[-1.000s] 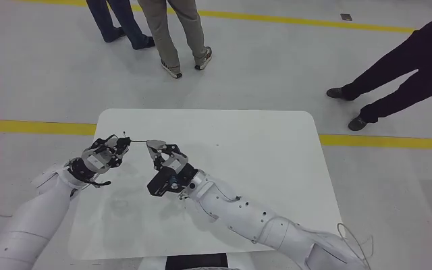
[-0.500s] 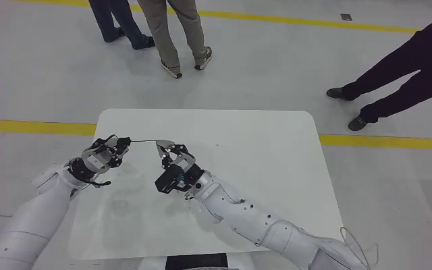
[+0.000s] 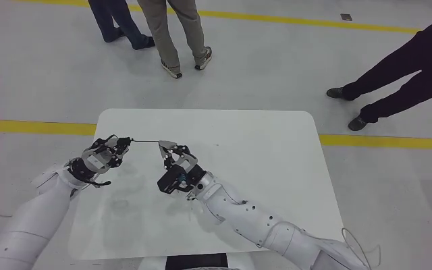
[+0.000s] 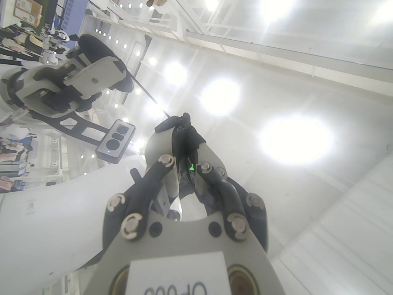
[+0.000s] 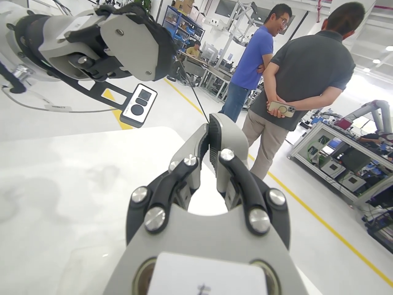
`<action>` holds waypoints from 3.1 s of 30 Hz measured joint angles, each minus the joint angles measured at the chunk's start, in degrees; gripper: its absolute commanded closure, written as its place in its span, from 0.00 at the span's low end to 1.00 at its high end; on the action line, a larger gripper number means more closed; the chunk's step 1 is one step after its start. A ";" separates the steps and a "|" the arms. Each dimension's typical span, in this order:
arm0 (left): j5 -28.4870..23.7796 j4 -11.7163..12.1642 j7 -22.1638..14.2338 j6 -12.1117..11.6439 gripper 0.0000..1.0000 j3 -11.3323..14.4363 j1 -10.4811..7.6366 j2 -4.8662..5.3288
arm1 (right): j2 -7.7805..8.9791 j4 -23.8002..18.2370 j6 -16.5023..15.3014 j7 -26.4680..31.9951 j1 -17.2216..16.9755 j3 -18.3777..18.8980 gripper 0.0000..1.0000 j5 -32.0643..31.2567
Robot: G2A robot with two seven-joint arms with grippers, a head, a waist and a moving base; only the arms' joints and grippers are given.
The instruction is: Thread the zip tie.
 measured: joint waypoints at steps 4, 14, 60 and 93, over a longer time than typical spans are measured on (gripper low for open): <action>0.00 0.00 0.00 0.00 1.00 0.00 0.00 0.00 | 0.15 -0.09 0.00 0.08 -0.15 0.10 1.00 0.00; 0.00 0.00 0.00 0.00 1.00 0.00 0.00 0.00 | 0.52 -0.31 0.00 0.43 -0.09 -0.15 1.00 0.00; 0.00 0.00 0.00 0.00 1.00 0.00 0.00 0.00 | 2.83 -1.95 -27.75 -8.51 -11.26 15.18 0.00 32.23; 0.00 0.00 0.00 0.00 1.00 0.00 0.00 0.00 | 2.47 -2.09 -38.96 -11.74 -14.91 21.21 0.00 48.15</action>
